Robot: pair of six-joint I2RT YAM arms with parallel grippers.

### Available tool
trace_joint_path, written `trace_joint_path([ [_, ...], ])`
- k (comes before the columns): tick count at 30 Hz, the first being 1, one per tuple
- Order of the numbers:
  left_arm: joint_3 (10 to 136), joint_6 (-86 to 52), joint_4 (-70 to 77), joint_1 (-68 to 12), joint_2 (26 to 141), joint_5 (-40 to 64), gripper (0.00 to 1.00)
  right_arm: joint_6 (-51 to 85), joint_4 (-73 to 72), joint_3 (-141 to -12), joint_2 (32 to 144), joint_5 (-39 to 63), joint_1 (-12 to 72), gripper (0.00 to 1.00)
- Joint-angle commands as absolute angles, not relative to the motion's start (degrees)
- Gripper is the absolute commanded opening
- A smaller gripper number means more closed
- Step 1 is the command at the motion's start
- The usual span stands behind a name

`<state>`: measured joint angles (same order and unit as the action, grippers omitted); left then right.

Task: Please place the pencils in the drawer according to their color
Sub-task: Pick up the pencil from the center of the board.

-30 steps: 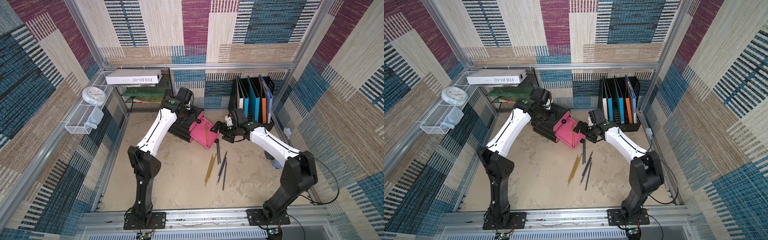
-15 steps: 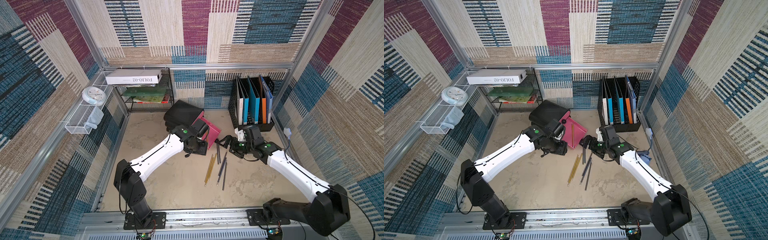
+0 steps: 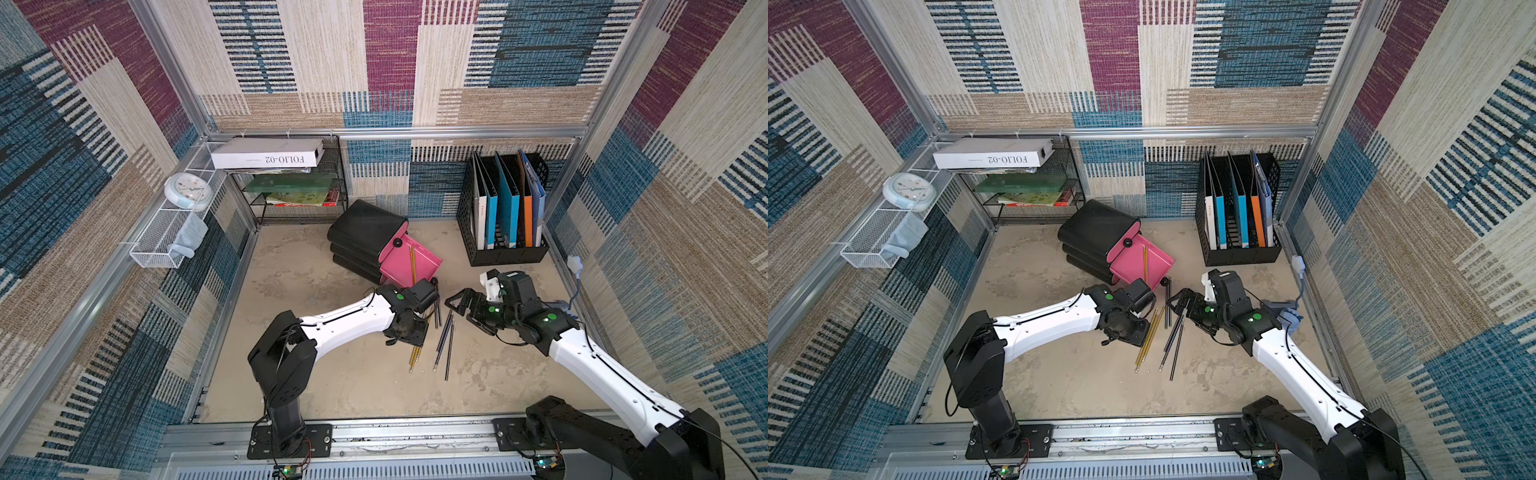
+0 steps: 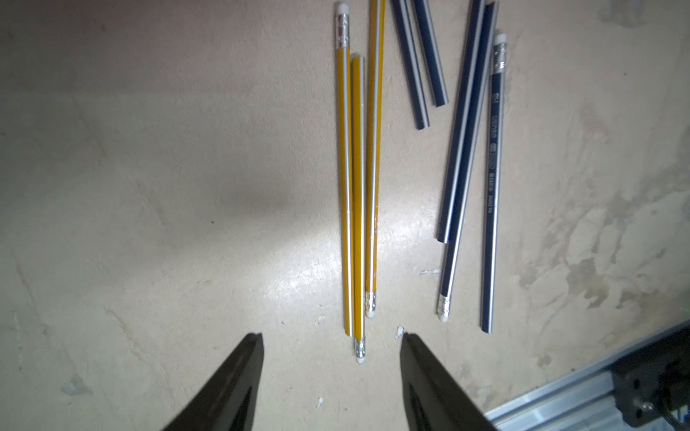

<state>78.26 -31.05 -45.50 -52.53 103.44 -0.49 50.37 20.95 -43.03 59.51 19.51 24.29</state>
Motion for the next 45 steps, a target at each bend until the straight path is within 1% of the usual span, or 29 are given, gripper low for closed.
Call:
trace_joint_path([
  [1, 77.92, -30.02, -44.03, -53.08, 105.22, -1.73, 0.62, 50.1, 21.18, -42.56, 59.36, 18.9, 24.34, 1.0],
  [11, 76.75, -30.17, -41.77, -53.01, 107.65, -3.58, 0.6, 49.45, 22.1, -42.28, 59.41, 18.99, 24.39, 1.0],
  [37, 78.77, -29.98, -44.49, -53.08, 113.15, -7.33, 0.56, 49.94, 21.9, -42.47, 59.07, 18.33, 24.25, 0.99],
  [39, 78.58, -30.1, -44.7, -53.01, 113.2, -7.82, 0.55, 49.92, 21.96, -42.59, 59.08, 18.37, 24.25, 1.0],
  [42, 78.23, -30.11, -44.82, -52.93, 113.2, -8.04, 0.5, 49.8, 22.06, -42.63, 59.06, 18.28, 24.24, 0.99],
  [45, 77.72, -30.11, -44.61, -52.99, 113.2, -7.83, 0.42, 49.8, 22.07, -42.76, 58.98, 18.19, 24.26, 1.0],
])
